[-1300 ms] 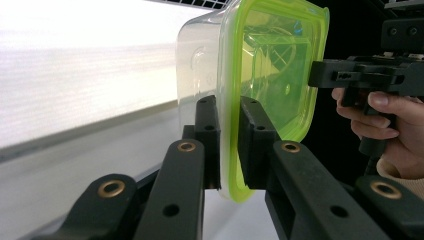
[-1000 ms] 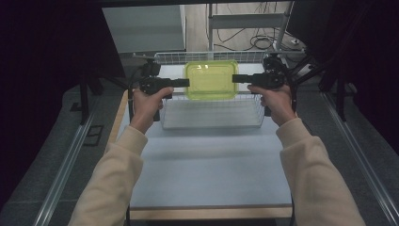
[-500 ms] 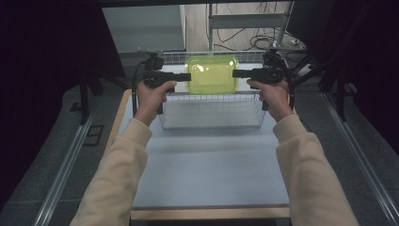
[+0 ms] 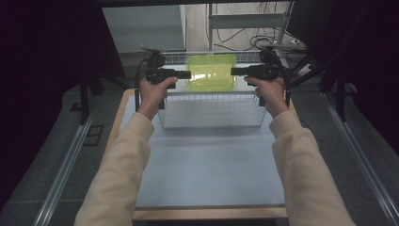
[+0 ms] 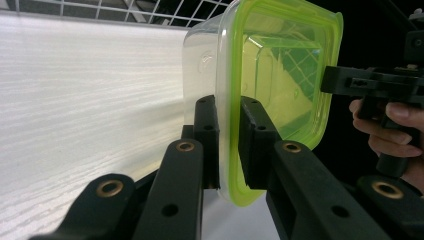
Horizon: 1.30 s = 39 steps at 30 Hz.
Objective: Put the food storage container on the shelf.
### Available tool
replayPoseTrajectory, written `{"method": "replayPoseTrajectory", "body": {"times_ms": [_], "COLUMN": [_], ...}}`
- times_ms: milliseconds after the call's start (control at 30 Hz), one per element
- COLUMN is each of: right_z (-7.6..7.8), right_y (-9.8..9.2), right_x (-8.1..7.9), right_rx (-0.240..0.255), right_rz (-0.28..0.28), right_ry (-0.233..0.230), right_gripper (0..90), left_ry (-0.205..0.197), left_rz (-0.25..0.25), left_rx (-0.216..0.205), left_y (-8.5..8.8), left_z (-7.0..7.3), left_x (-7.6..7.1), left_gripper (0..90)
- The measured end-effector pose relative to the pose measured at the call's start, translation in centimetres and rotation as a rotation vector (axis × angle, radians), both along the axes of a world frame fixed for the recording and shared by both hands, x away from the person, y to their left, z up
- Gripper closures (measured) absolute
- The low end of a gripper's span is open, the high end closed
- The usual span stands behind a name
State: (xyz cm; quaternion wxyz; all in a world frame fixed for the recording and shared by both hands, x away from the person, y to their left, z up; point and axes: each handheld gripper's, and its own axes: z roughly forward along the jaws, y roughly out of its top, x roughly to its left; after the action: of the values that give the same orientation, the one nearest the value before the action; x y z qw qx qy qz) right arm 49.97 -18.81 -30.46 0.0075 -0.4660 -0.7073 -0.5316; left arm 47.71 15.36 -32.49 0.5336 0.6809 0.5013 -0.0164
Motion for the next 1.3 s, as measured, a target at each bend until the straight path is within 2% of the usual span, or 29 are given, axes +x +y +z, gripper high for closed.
{"method": "replayPoseTrajectory", "body": {"times_ms": [100, 333, 567, 633, 767, 900, 967, 1100, 1233, 1300], "right_z": [-0.3, -0.8, -1.1, -1.1, -1.3, -1.6, -1.7, -1.2, -0.5, -0.2], "right_y": [0.0, -0.3, 0.1, 0.3, 0.6, 0.5, 0.3, -0.4, -1.1, -1.4], "right_x": [0.3, 1.1, 1.5, 1.6, 1.7, 1.8, 1.8, 1.1, -0.3, -1.2], "right_rx": [-0.004, 0.028, -0.001, -0.029, -0.078, -0.086, -0.086, -0.065, -0.059, -0.061], "right_rz": [-0.007, -0.015, -0.045, -0.054, -0.069, -0.088, -0.109, -0.123, -0.1, -0.075], "right_ry": [0.008, 0.027, 0.004, -0.004, -0.014, -0.025, -0.035, -0.079, -0.129, -0.149], "right_gripper": [80.0, 78.9, 74.3, 71.1, 64.3, 55.6, 49.8, 43.8, 39.7, 38.3], "left_ry": [0.007, 0.016, 0.033, 0.033, 0.041, 0.027, 0.014, -0.043, -0.074, -0.089], "left_rz": [0.012, 0.017, 0.03, 0.032, 0.045, 0.05, 0.051, 0.064, 0.058, 0.052], "left_rx": [-0.025, -0.039, -0.063, -0.06, -0.055, -0.059, -0.061, -0.077, -0.084, -0.082], "left_y": [0.0, -0.1, -0.2, -0.2, -0.1, 0.1, 0.2, 0.8, 1.6, 2.0], "left_z": [-0.3, -0.4, -1.0, -1.1, -1.4, -1.5, -1.4, -0.8, -0.2, 0.0], "left_x": [0.4, 1.2, 2.1, 2.2, 2.5, 2.6, 2.4, 1.3, -0.3, -1.7], "left_gripper": [79.9, 78.9, 75.1, 73.9, 65.5, 48.9, 39.8, 32.0, 29.3, 28.4]}}
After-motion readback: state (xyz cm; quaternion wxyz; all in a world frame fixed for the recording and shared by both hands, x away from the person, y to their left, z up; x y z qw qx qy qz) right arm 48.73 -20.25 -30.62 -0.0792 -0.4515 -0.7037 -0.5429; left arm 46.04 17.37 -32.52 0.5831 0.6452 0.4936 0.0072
